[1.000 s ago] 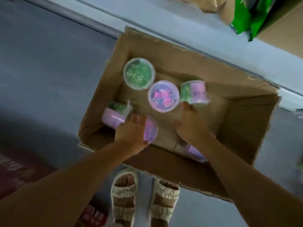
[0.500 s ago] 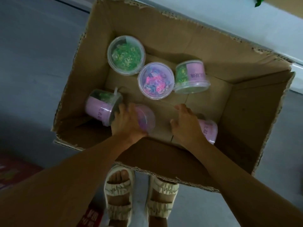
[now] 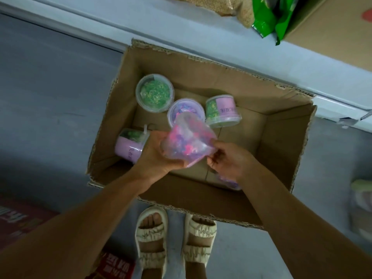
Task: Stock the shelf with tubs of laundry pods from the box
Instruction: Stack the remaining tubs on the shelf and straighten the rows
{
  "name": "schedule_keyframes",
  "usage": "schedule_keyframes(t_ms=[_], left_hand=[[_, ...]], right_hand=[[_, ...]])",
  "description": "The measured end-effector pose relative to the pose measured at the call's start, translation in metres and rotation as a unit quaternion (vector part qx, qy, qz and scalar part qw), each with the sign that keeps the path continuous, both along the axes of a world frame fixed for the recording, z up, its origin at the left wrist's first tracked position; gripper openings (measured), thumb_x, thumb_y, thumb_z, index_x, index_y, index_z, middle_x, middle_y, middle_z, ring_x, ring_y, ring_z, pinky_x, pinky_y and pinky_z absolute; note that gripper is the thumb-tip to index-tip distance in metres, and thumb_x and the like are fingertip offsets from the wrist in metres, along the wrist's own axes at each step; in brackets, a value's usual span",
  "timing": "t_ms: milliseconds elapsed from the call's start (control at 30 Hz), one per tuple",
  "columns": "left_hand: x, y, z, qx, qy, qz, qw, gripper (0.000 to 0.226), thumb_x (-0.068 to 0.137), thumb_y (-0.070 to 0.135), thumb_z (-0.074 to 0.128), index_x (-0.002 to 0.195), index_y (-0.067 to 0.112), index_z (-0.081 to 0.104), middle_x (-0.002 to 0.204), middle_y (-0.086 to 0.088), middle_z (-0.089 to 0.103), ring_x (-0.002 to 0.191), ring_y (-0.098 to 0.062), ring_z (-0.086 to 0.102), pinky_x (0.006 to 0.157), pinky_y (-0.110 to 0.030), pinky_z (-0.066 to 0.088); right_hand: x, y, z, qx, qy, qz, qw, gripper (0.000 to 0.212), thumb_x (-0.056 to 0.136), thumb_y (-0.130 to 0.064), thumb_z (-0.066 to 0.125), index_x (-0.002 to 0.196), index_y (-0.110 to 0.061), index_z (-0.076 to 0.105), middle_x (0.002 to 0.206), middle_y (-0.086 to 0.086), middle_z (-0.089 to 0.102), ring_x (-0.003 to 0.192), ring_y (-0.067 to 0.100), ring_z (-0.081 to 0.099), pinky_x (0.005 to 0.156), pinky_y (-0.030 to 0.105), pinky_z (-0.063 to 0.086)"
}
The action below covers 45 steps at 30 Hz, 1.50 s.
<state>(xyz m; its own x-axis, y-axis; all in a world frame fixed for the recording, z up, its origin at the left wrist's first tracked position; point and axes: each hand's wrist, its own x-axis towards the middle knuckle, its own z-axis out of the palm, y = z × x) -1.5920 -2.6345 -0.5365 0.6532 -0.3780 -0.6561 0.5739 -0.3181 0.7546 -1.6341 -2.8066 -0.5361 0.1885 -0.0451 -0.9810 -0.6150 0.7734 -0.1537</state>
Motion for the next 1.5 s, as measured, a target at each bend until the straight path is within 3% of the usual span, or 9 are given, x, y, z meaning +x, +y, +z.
schedule_keyframes(t_ms=[167, 267, 367, 500, 733, 933, 1067, 1333, 1500], left_hand=[[0.013, 0.006, 0.011, 0.061, 0.212, 0.029, 0.975, 0.098, 0.047, 0.078, 0.067, 0.130, 0.032, 0.040, 0.122, 0.002, 0.058, 0.106, -0.017, 0.060, 0.077, -0.037, 0.049], [0.015, 0.009, 0.004, 0.098, 0.261, 0.116, 0.953, 0.069, 0.064, 0.063, 0.068, 0.118, 0.026, 0.050, 0.119, -0.007, 0.060, 0.105, -0.025, 0.060, 0.074, -0.037, 0.052], [0.014, 0.020, -0.005, 0.134, 0.227, 0.178, 0.948, 0.031, 0.076, 0.047, 0.068, 0.092, 0.024, 0.053, 0.113, -0.009, 0.061, 0.105, -0.025, 0.059, 0.084, -0.039, 0.052], [0.021, 0.036, -0.011, 0.106, 0.188, 0.243, 0.946, 0.016, 0.082, 0.038, 0.064, 0.088, 0.028, 0.053, 0.111, -0.005, 0.059, 0.105, -0.022, 0.057, 0.083, -0.035, 0.049], [0.032, 0.045, -0.028, 0.086, 0.140, 0.305, 0.938, 0.041, 0.082, 0.038, 0.064, 0.119, 0.022, 0.054, 0.116, -0.006, 0.062, 0.107, -0.021, 0.059, 0.090, -0.036, 0.050], [0.036, 0.041, -0.031, 0.092, 0.129, 0.314, 0.936, 0.047, 0.081, 0.037, 0.064, 0.123, 0.020, 0.053, 0.114, -0.005, 0.062, 0.103, -0.019, 0.060, 0.086, -0.033, 0.051], [0.036, 0.041, -0.018, 0.088, 0.121, 0.303, 0.941, 0.022, 0.084, 0.036, 0.062, 0.104, 0.026, 0.058, 0.105, -0.002, 0.064, 0.098, -0.018, 0.061, 0.086, -0.034, 0.051], [0.037, 0.038, 0.060, 0.094, 0.115, 0.315, 0.937, 0.021, 0.081, 0.038, 0.065, 0.098, 0.028, 0.059, 0.103, -0.003, 0.065, 0.095, -0.020, 0.062, 0.073, -0.031, 0.052], [0.042, 0.036, 0.153, 0.072, 0.114, 0.308, 0.942, 0.023, 0.081, 0.037, 0.065, 0.096, 0.021, 0.064, 0.100, -0.012, 0.068, 0.094, -0.028, 0.063, 0.089, -0.045, 0.050]], right_hand=[[0.002, 0.004, 0.009, -0.064, -0.100, 0.156, 0.981, 0.005, 0.090, -0.007, 0.056, 0.092, -0.005, 0.060, 0.098, 0.029, 0.056, 0.082, 0.024, 0.052, 0.061, 0.025, 0.058], [0.005, 0.013, 0.007, -0.102, -0.143, 0.254, 0.951, 0.009, 0.092, -0.014, 0.055, 0.097, -0.011, 0.063, 0.104, 0.035, 0.057, 0.087, 0.025, 0.055, 0.073, 0.028, 0.056], [0.012, 0.015, -0.007, -0.188, -0.110, 0.315, 0.924, 0.023, 0.094, -0.034, 0.051, 0.100, -0.014, 0.059, 0.091, 0.006, 0.059, 0.088, 0.019, 0.054, 0.084, 0.034, 0.047], [0.020, 0.011, -0.044, -0.298, -0.070, 0.385, 0.871, 0.052, 0.090, -0.039, 0.055, 0.134, -0.013, 0.043, 0.121, 0.003, 0.055, 0.101, 0.015, 0.050, 0.084, 0.033, 0.041], [0.040, 0.020, -0.110, -0.285, -0.071, 0.324, 0.899, 0.045, 0.093, -0.033, 0.053, 0.129, -0.007, 0.048, 0.114, 0.001, 0.055, 0.095, 0.014, 0.051, 0.077, 0.026, 0.042], [0.045, 0.027, -0.134, -0.280, -0.048, 0.293, 0.913, 0.048, 0.090, -0.039, 0.052, 0.127, -0.009, 0.051, 0.123, 0.012, 0.058, 0.112, 0.027, 0.056, 0.099, 0.046, 0.044], [0.036, 0.030, -0.108, -0.330, -0.065, 0.322, 0.885, 0.034, 0.088, -0.040, 0.053, 0.103, -0.010, 0.060, 0.097, 0.009, 0.061, 0.089, 0.024, 0.058, 0.076, 0.034, 0.047], [0.027, 0.018, 0.013, -0.413, -0.085, 0.339, 0.841, 0.030, 0.088, -0.037, 0.056, 0.087, -0.007, 0.059, 0.090, 0.010, 0.063, 0.087, 0.028, 0.056, 0.077, 0.034, 0.041], [0.039, 0.008, 0.125, -0.465, -0.123, 0.323, 0.815, 0.027, 0.089, -0.036, 0.056, 0.078, -0.011, 0.057, 0.076, 0.003, 0.059, 0.081, 0.024, 0.055, 0.070, 0.029, 0.035]])
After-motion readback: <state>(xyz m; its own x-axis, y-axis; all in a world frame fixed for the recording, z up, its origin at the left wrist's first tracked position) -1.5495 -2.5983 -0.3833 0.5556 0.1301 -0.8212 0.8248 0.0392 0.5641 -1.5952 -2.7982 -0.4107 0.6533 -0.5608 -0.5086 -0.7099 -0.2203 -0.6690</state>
